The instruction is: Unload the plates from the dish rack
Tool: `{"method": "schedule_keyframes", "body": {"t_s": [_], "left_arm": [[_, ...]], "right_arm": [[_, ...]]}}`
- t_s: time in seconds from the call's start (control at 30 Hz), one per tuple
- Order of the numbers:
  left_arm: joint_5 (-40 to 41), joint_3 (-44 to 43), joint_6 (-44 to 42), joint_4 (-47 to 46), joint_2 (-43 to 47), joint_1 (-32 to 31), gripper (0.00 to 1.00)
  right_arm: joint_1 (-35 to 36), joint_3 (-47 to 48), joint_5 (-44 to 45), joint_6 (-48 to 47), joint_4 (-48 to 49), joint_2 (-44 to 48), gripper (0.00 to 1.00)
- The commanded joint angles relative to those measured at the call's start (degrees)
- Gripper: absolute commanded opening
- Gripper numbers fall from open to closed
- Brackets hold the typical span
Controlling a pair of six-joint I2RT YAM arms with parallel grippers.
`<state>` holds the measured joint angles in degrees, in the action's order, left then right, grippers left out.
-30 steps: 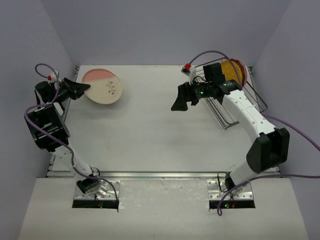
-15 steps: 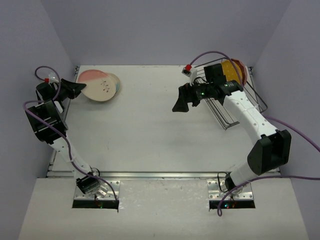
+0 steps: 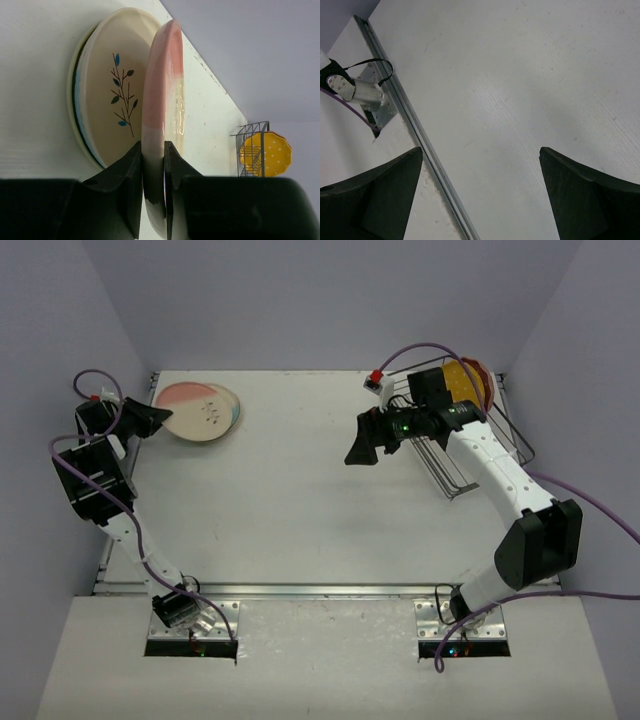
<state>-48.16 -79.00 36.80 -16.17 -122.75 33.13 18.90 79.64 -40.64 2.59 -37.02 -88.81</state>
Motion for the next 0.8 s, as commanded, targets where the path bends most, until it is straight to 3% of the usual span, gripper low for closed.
{"method": "schedule_keyframes", "body": {"t_s": [0.0,0.27,0.43,0.6,0.67,0.77], "left_arm": [[4.50,-3.39,-4.24,1.62,-1.03,-1.48,0.00],[7.27,-5.90,-3.29,2.53,-3.63,-3.38,0.01],[8.07,-6.94,-5.48,4.80,-3.55,-4.29,0.39],[10.66,-8.80,-10.65,8.85,-2.45,-5.67,0.60],[11.52,-10.06,-12.30,11.95,-2.28,-6.23,0.81],[14.75,-11.81,-16.50,16.12,-1.05,-7.33,0.96]], "right_arm": [[0.18,2.58,-0.62,-0.17,-0.07,-0.36,0.99],[0.18,2.12,0.30,-1.43,-1.04,0.13,0.99],[0.18,2.19,0.09,-1.45,-1.21,-0.13,0.99],[0.18,2.54,-0.31,-1.11,-1.29,-0.40,0.99],[0.16,2.54,-0.07,-1.18,-1.30,-0.33,0.99],[0.18,2.54,0.48,-1.40,-1.41,-0.01,0.99]]}}
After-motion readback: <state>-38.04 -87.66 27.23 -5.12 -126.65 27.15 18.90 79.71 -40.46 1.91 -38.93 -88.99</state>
